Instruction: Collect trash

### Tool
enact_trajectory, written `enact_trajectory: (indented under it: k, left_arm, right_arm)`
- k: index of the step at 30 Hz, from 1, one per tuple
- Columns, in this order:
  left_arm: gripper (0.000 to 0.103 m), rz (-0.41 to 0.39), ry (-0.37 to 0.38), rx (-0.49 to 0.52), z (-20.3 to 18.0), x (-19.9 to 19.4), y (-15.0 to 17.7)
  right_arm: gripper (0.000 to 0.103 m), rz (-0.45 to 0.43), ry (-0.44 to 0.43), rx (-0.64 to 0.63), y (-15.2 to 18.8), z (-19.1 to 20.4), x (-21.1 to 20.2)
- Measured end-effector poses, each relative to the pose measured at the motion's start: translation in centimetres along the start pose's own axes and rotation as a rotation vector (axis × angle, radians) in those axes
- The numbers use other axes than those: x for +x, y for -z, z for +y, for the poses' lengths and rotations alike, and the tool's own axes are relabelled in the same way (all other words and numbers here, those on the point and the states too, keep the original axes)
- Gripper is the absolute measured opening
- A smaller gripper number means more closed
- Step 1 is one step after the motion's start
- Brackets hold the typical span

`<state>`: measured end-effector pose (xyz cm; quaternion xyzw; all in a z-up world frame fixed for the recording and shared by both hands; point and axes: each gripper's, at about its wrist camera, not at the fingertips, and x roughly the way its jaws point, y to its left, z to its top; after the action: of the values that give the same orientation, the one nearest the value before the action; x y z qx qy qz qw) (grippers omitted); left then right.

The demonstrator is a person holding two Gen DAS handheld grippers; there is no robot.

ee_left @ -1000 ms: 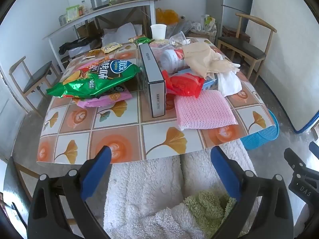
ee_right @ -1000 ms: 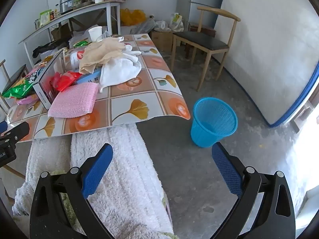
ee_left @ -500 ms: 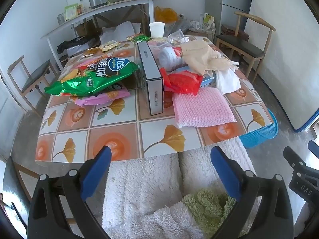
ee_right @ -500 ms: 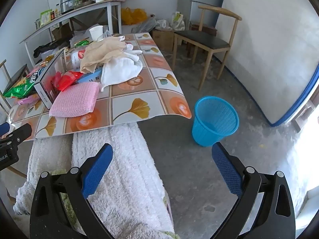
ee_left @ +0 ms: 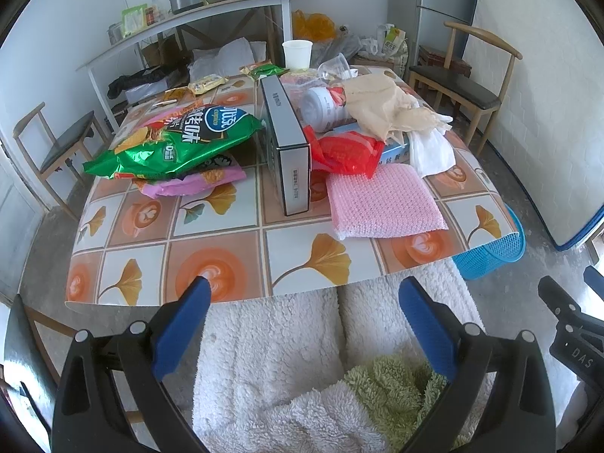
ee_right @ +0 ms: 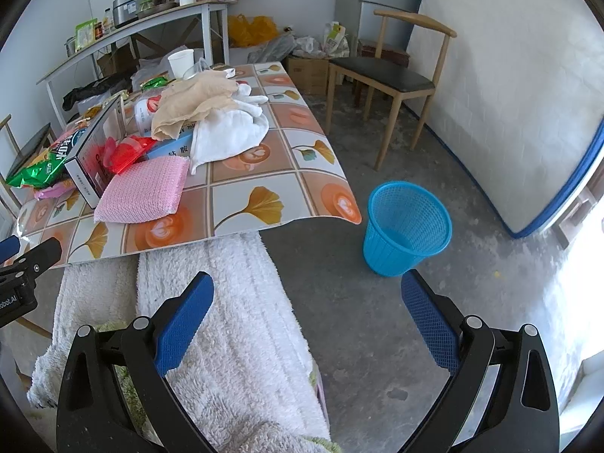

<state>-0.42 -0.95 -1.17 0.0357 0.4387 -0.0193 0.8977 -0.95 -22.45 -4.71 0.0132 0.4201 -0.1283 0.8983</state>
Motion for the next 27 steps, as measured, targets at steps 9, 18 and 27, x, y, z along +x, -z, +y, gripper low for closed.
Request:
enact_trajectory:
  k: [9, 18, 27]
  left_arm:
    - [0.097, 0.007, 0.004, -0.006, 0.5, -0.1, 0.1]
    - [0.097, 0.017, 0.000, -0.011, 1.0, -0.1, -0.2]
    - [0.097, 0.018, -0.002, -0.010, 1.1, -0.1, -0.2]
  right_arm:
    - [0.096, 0.000, -0.001, 0.001, 0.0, -0.1, 0.1]
    - [0.096, 0.002, -0.003, 0.002, 0.0, -0.1, 0.2]
    - [0.096, 0.003, -0.006, 0.003, -0.1, -0.2, 0.3]
